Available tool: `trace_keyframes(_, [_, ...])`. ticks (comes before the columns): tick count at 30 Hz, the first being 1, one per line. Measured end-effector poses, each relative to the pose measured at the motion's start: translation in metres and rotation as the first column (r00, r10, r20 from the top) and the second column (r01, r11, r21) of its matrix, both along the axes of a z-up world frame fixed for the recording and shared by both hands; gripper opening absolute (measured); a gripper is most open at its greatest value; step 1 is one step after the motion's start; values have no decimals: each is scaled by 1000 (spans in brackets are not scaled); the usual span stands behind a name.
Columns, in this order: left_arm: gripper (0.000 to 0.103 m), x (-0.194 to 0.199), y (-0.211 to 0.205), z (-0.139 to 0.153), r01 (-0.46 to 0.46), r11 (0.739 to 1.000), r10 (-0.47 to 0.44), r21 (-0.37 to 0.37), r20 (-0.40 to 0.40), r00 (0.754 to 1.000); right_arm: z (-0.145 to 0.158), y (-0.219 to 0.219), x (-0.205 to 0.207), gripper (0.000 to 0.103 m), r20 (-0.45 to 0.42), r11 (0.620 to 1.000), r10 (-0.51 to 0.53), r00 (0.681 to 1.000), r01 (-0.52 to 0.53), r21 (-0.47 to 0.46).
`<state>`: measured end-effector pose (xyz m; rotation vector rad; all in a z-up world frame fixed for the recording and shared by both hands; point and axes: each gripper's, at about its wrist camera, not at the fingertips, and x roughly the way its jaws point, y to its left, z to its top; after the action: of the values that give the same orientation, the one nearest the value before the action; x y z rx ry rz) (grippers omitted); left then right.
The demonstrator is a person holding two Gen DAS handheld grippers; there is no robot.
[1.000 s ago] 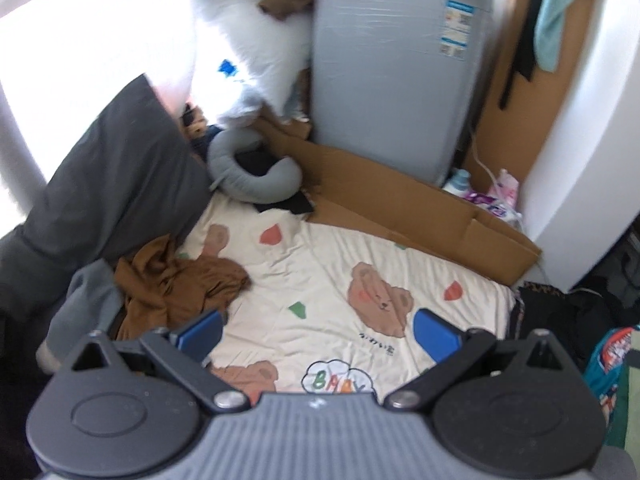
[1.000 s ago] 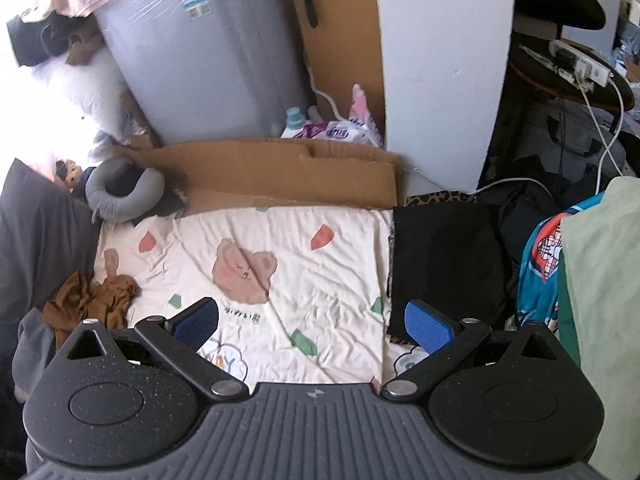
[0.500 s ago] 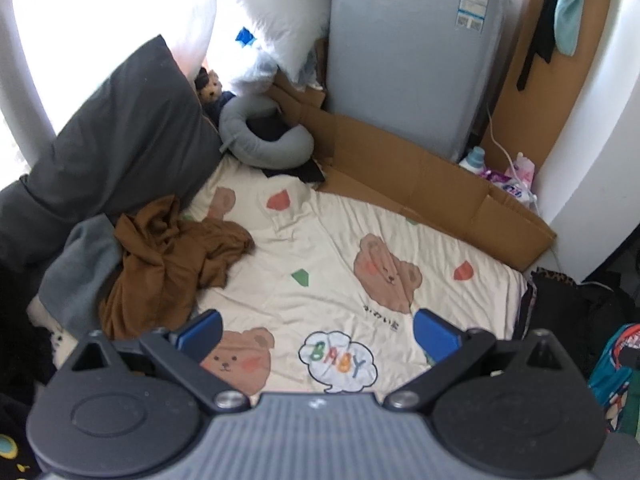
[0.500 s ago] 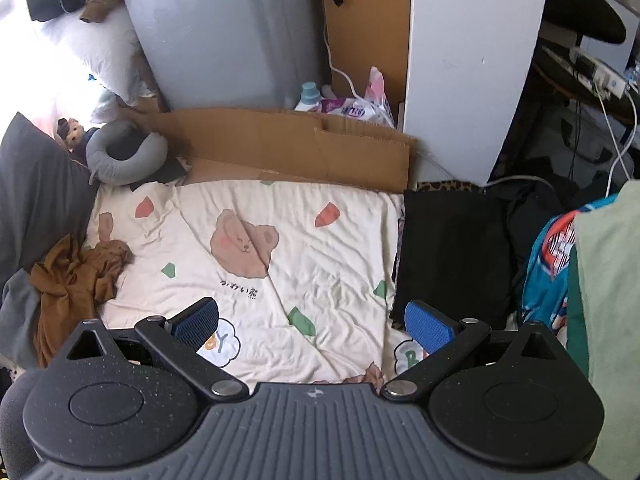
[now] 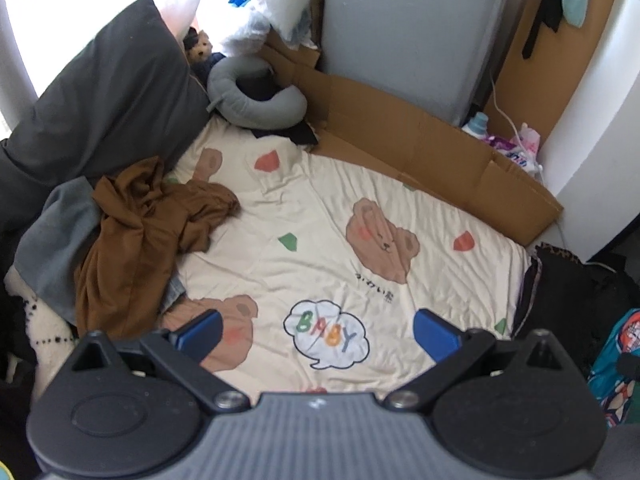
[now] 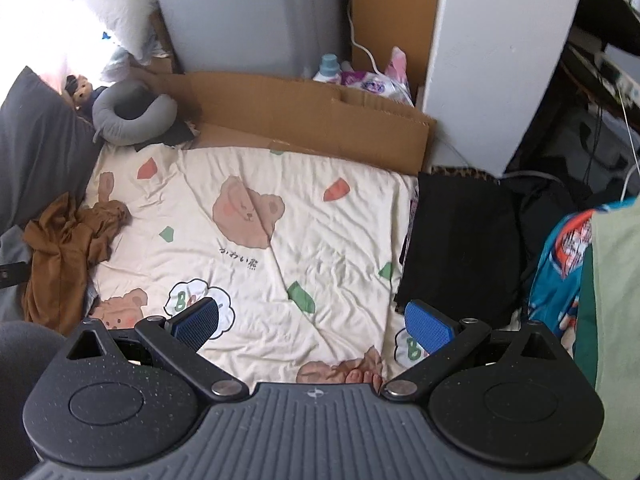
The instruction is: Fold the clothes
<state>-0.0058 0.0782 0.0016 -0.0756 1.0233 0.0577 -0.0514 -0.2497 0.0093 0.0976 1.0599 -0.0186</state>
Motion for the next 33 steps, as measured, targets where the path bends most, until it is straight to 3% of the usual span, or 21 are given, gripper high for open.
trace_keyframes(5, [102,6,5,-2,-3,1000,3,-20,-2,1000,-4,2,3,103,-27,1000,20,999,-20,-9])
trace_keyframes(9, [102,6,2,-1,6,1000,-6,11,7,1000,-6,7,5,103,-42,998,44,998,-46,-43])
trace_keyframes(12, [102,9,1,-1,11,999,-11,37,3,1000,-6,4,6,103,-45,999,40,998,-42,-32])
trace_keyframes(33, [101,13,5,-2,9,999,-9,36,0,1000,-10,-4,8,103,-66,999,42,997,-44,-27])
